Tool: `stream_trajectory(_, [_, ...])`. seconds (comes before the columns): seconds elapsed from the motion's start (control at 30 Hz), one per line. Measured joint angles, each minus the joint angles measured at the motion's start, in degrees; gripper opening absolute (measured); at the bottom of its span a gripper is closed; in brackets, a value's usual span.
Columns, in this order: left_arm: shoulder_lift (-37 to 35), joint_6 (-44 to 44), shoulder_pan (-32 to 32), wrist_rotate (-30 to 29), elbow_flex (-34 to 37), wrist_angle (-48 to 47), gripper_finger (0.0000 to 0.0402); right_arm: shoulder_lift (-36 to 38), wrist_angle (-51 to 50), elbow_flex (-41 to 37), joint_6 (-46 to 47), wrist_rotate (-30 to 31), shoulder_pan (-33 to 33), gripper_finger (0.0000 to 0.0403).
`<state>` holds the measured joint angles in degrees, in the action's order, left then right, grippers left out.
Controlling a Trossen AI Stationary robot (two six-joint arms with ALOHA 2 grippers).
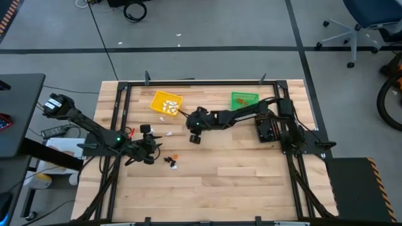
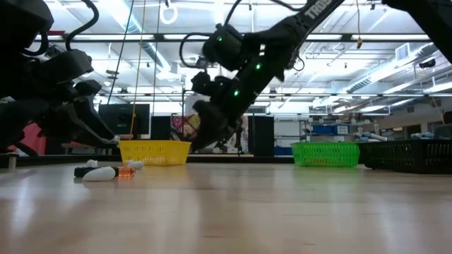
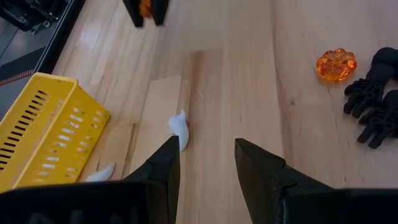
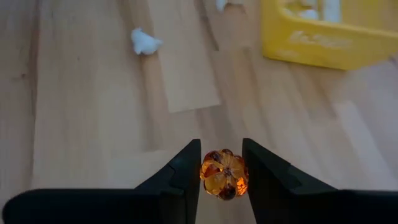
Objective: Sort Halloween decoration
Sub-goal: Put the orange pumpkin toy into the green bin
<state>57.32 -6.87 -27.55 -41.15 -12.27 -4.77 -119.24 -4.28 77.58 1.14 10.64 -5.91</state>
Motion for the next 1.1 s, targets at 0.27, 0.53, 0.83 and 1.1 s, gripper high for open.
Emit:
stream_trajectory(0.27, [0.0, 0.0, 0.0, 0.0, 0.0, 0.3, 0.0128, 5.82, -11.79, 0.09, 3.22, 0.12, -2.86, 0.0112])
stream_trajectory(0.53, [0.0, 0.0, 0.0, 0.0, 0.0, 0.32, 0.0128, 11.09, -30.41, 0.11, 11.77, 6.39, -7.29, 0.0112])
stream_trajectory(0.83, [0.0, 0.08, 0.0, -0.02, 0.0, 0.32, 0.0128, 16.28, -48.2, 0.17, 26.02, 10.64, -13.88, 0.0113])
stream_trajectory(1.1, [0.0, 0.24, 0.0, -0.01, 0.0, 0.33, 0.0128, 18.38, -56.27, 0.26, 30.42, 7.99, -19.22, 0.0113])
